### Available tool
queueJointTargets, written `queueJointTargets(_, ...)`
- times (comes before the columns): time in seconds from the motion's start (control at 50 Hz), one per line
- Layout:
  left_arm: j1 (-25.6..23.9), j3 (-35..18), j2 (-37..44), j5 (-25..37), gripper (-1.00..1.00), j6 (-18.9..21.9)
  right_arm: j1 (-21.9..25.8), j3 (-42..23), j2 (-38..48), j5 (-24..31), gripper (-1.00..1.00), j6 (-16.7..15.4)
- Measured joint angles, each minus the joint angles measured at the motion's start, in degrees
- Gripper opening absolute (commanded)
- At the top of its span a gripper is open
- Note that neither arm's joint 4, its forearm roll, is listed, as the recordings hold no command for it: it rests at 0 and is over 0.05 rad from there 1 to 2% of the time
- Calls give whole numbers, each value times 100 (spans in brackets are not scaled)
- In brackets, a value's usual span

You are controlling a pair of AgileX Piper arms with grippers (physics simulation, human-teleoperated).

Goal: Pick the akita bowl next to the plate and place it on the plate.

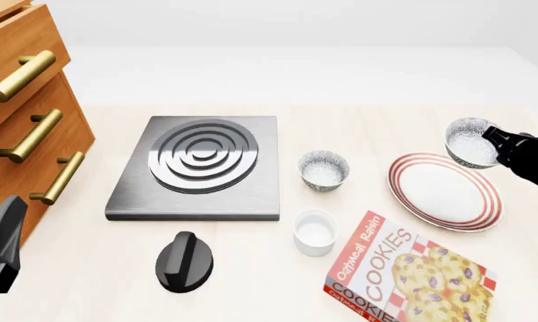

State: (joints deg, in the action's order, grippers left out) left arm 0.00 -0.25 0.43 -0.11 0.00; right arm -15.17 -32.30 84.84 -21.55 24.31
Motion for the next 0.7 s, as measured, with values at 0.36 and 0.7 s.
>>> queueJointTargets(0.36,0,0,0,0,100,0,135,280,139,-281,-100,-76)
queueJointTargets(0.7,0,0,0,0,100,0,223,441,368,-523,-100,-173)
